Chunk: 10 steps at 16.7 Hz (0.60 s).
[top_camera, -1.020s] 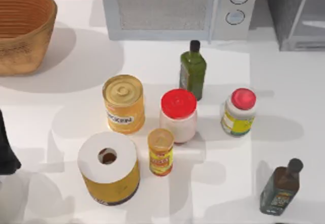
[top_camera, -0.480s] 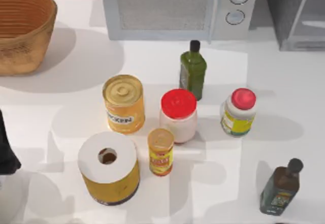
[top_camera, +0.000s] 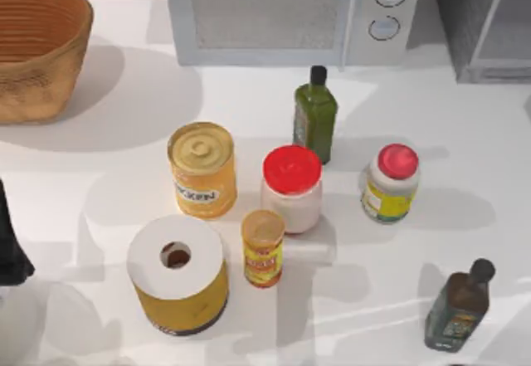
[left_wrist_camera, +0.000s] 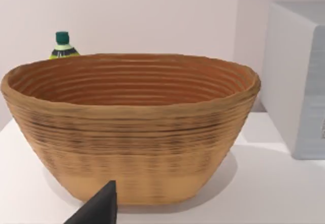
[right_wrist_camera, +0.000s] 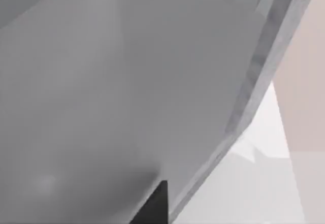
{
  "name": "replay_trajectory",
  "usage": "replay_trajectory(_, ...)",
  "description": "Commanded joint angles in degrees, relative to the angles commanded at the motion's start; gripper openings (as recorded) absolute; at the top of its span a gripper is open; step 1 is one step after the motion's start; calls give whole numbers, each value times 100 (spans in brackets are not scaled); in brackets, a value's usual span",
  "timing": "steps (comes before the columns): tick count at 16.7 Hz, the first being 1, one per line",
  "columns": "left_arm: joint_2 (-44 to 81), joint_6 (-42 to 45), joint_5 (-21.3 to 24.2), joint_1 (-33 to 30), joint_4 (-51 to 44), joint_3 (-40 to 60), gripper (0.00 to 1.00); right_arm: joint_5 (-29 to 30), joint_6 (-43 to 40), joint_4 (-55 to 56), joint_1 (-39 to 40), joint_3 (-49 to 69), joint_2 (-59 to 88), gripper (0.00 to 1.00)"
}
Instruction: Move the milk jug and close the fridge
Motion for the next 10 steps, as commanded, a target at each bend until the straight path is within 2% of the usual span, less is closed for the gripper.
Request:
replay_trajectory(6,0,0,0,0,0,0,100,1709,1335,644,2394,-568,-414,100)
replay_trajectory(10,0,0,0,0,0,0,100,2523,2079,1082,3267,-946,-731,100)
